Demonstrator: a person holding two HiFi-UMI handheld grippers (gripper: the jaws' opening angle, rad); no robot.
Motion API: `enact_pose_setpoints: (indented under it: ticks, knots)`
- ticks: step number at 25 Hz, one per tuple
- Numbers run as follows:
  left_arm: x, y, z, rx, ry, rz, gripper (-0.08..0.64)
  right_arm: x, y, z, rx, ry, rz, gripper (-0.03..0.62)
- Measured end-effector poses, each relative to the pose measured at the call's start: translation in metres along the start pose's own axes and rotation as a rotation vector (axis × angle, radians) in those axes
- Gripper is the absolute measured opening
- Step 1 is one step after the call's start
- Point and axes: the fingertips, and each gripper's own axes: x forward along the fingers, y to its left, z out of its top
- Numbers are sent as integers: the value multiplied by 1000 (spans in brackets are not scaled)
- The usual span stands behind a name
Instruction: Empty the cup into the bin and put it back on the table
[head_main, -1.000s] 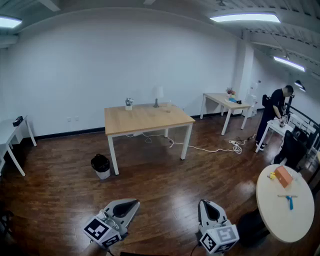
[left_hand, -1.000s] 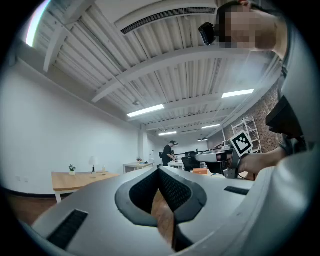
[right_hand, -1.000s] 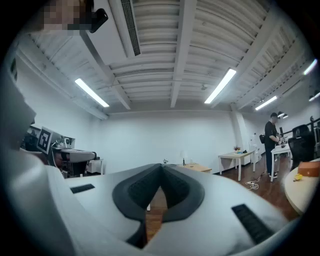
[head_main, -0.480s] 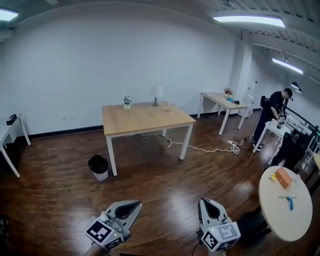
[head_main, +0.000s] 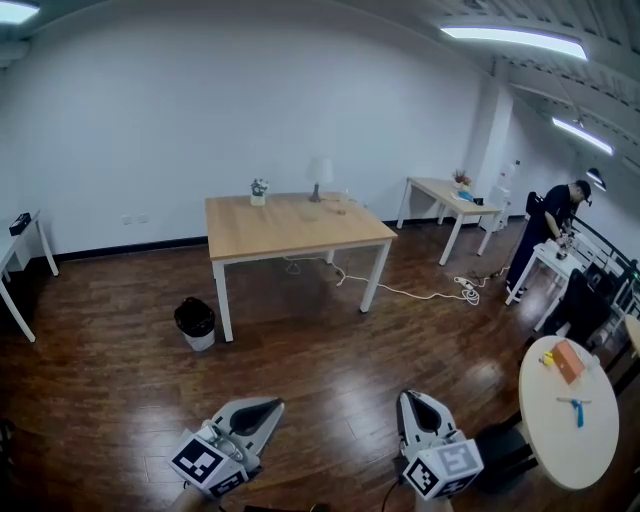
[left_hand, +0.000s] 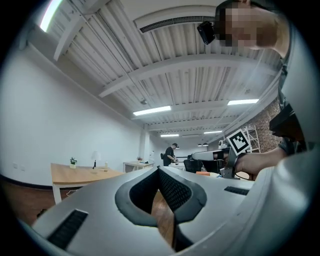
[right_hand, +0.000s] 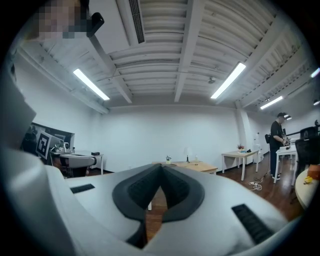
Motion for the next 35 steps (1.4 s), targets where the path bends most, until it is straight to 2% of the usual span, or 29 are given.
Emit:
enact_pose_setpoints:
  ticks: [10, 19, 23, 28, 35]
  knots:
    - [42, 40, -7, 17, 7, 47, -9, 61, -32, -5, 8, -15, 55, 2]
    - [119, 90, -10, 46, -2, 93, -9, 137, -91, 8, 9, -42, 97, 2]
    - [156, 105, -19, 93, 45, 118, -9, 167, -115, 6, 13, -31, 121, 2]
    - [195, 119, -22, 65, 30, 128, -9, 194, -141, 7, 15, -36, 163, 2]
    - [235, 134, -33, 46, 41, 131, -9, 223, -173, 6, 34, -44, 172, 2]
